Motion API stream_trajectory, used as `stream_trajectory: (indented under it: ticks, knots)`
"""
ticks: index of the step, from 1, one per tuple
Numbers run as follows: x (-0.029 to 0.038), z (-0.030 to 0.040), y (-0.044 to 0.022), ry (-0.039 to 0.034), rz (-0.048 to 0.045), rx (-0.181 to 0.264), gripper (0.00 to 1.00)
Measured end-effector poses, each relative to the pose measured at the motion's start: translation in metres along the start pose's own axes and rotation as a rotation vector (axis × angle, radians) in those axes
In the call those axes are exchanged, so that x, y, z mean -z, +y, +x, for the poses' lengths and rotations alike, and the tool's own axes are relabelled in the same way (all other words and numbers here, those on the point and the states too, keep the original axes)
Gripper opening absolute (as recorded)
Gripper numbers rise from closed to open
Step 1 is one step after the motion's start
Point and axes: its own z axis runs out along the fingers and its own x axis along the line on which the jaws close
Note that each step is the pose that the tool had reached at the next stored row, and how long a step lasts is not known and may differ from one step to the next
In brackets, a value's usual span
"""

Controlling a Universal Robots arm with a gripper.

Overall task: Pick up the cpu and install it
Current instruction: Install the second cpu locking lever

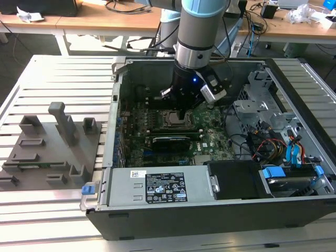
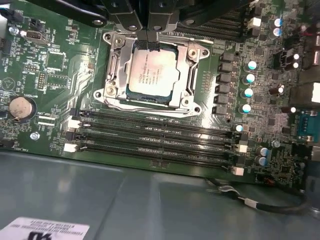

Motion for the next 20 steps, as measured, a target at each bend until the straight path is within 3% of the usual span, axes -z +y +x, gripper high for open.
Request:
stream_trajectory:
  ticks: [6, 13, 20]
  knots:
    - [0.0214, 0.0009, -0.0004, 0.0001, 0.0001, 0.0, 0.11]
    - [0.04, 0.0016, -0.0008, 0.0001, 0.0001, 0.0, 0.11]
    - [0.0421, 0.0017, -0.0009, 0.0001, 0.0001, 0.0, 0.11]
